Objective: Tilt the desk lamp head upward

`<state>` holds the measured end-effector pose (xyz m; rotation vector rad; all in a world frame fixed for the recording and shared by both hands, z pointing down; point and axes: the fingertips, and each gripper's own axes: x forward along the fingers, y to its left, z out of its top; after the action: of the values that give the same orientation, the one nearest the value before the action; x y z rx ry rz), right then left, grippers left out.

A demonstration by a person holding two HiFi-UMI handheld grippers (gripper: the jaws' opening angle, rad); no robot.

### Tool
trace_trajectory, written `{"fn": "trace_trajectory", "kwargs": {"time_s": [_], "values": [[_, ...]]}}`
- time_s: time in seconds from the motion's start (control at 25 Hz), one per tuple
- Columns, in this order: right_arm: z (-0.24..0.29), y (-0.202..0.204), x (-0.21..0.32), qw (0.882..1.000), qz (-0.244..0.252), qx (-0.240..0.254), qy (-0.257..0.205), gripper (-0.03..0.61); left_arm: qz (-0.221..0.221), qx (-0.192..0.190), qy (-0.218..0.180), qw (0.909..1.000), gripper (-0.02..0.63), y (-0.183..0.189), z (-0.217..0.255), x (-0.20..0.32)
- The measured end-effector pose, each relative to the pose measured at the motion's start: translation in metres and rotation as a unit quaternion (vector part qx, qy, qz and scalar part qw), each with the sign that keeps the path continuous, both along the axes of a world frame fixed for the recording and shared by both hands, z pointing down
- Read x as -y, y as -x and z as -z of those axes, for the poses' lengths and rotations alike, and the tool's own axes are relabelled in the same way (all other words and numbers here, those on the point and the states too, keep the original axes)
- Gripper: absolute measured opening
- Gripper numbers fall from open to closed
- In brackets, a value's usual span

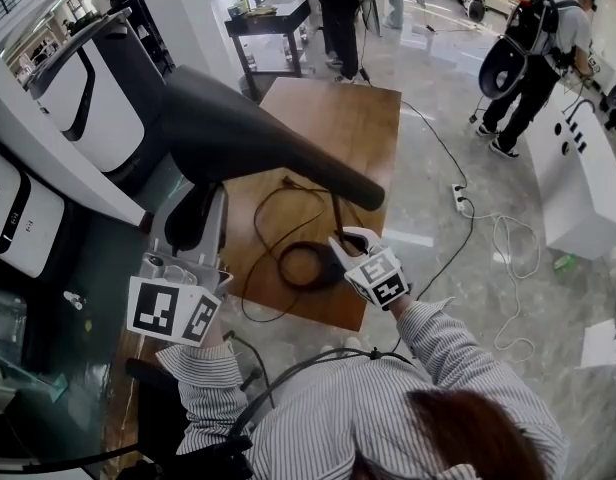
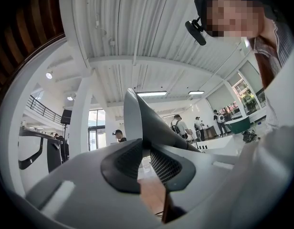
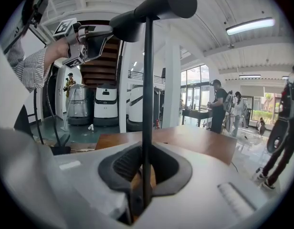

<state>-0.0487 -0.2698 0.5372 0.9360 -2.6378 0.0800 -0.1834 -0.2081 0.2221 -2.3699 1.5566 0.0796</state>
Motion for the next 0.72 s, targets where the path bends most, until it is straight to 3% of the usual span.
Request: {"fn": "trace_trajectory", "kwargs": {"time_s": [0.4, 0.6, 0.72], "values": [[0.002, -0.004, 0.0, 1.0, -0.008, 0.004, -0.002, 0.048, 0.003, -0.005, -0.009, 0.9999, 0.041, -0.001, -0.002, -0.002], [0.008, -0.004, -0.005, 1.0, -0.013, -0.013, -0.025, 0.06, -0.027, -0.074, -0.034, 0.9964, 0.051, 0.006, -0.002, -0.014], [0.022, -0.012, -0.009, 0.999, -0.014, -0.003, -0.033, 0.064, -0.018, -0.069, -0.024, 0.9971, 0.105, 0.004, -0.012, -0.014]]}}
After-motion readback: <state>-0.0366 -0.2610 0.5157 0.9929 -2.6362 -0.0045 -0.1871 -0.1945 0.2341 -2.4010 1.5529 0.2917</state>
